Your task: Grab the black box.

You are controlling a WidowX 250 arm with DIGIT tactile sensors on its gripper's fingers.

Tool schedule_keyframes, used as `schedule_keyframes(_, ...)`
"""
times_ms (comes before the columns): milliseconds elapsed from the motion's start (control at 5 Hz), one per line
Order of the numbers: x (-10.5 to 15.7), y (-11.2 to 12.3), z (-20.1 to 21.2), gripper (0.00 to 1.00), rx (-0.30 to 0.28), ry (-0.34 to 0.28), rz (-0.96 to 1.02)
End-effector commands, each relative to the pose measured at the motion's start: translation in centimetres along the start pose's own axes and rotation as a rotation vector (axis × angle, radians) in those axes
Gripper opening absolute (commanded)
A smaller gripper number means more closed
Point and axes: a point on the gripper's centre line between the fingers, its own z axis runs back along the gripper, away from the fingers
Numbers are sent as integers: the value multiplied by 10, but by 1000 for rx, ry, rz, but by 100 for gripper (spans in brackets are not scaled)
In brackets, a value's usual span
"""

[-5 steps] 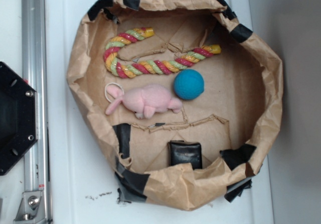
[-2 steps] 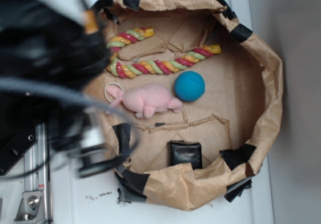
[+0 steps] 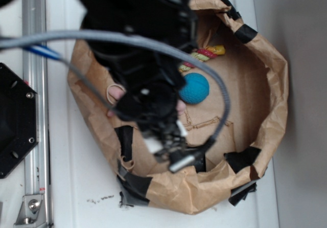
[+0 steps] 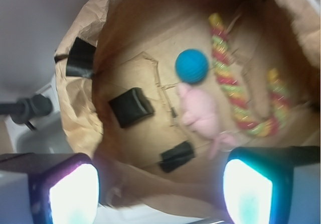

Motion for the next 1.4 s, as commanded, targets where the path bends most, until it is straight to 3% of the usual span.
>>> schedule_keyframes(0,22,9,-29,100,-139,74,402)
schedule_keyframes(600,22,9,-29,100,-139,74,402)
schedule_keyframes(800,25,-7,-68,100,-184,159,525)
schedule_keyframes(1000,33,-25,-88,100,-75,149,621)
schedule_keyframes(1200,36,-34,-91,100,-49,133,630)
